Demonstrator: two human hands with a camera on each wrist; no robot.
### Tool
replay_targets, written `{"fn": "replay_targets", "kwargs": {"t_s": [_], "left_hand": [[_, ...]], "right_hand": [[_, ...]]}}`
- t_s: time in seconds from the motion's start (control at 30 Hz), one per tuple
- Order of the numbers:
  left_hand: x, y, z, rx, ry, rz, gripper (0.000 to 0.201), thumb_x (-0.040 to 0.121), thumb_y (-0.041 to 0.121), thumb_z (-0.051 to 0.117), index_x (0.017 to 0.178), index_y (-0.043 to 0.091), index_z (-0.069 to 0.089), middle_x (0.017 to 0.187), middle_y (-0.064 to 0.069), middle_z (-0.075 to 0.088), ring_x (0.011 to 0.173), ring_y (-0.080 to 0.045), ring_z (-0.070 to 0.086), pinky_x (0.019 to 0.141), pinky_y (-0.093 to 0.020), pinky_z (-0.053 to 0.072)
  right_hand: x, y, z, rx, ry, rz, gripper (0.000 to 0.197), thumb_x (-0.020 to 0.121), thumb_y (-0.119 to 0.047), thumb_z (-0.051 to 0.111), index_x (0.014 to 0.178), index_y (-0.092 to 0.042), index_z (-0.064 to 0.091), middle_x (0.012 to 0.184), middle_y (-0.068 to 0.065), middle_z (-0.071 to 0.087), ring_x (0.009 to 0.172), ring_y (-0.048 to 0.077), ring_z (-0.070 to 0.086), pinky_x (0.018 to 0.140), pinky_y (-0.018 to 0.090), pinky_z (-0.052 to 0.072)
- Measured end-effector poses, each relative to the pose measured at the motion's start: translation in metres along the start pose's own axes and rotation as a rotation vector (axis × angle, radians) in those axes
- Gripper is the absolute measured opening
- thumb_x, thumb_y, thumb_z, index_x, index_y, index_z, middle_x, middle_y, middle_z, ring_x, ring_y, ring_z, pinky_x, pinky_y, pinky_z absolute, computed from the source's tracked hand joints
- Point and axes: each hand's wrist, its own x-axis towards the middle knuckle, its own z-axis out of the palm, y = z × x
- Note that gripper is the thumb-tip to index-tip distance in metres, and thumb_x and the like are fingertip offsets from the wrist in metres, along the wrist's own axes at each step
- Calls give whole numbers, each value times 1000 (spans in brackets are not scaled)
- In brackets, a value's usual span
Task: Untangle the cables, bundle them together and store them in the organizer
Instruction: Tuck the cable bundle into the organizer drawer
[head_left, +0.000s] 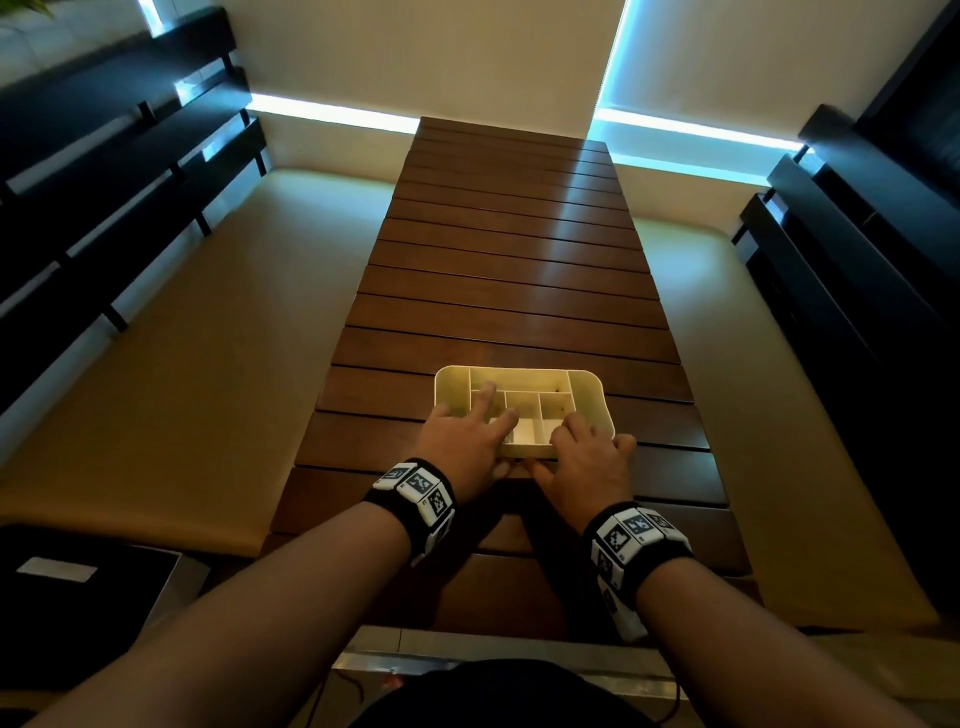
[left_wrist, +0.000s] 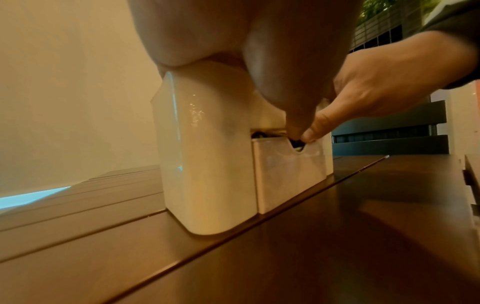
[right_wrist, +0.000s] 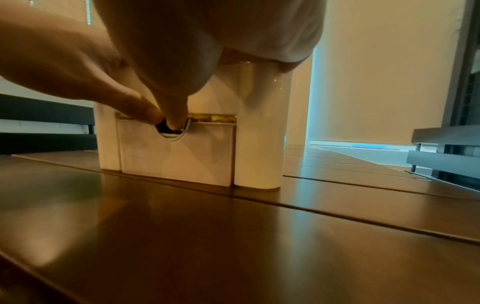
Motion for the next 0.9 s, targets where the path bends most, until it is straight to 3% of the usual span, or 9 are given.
{"fn": "replay_targets", "kwargs": {"t_s": [0.2,0.33,0.47,0.6,0.73,0.8,0.9], "left_hand": [[1,4,-4,-1,-21,-6,68,93,58,51,147,28,23,163,-16,10,101,-31,68,97,-44,46],[3,4,-5,0,-21,0,65,94,57,52,146,28,26,163,-17,12,97,-31,68,92,-42,48],[4,10,-9,11,-10,-23,66,90,62,52,141,26,33,159,-18,21,96,-32,68,87,-41,49],[10,14,-15,11,-17,-32,61,92,55,55,141,24,35,159,-19,22,100,-33,67,87,-42,48],[8,4,-14,-15,-42,-2,63,92,51,59,142,25,31,161,-17,16,92,-30,69,85,-41,51],[6,-1,-15,-18,-64,35,69,92,43,62,148,26,26,163,-15,10,95,-30,69,86,-40,53],[6,-5,-13,-42,-65,29,77,91,43,63,153,26,19,165,-13,6,100,-31,68,88,-41,53]], "right_hand": [[7,-3,-2,-55,-97,21,53,83,-67,55,107,-21,61,119,0,54,96,25,55,82,42,32],[9,1,-3,-60,-77,-30,49,85,-67,54,101,-21,63,108,0,60,89,26,58,81,42,34],[13,1,-1,-88,-56,-69,46,79,-63,61,91,-18,64,93,2,64,76,26,61,78,41,38],[15,-1,-2,-57,-23,-63,43,71,-59,71,86,-19,61,81,0,65,64,24,60,72,38,40],[13,10,0,94,-38,-100,41,81,-50,68,111,-25,58,111,-5,59,96,21,59,85,40,35],[6,21,5,201,-11,-149,52,79,-45,74,122,-27,51,127,0,50,112,24,53,90,41,37],[-2,27,12,234,100,-128,75,69,-50,79,133,-35,42,144,8,35,126,29,37,96,48,37]]}}
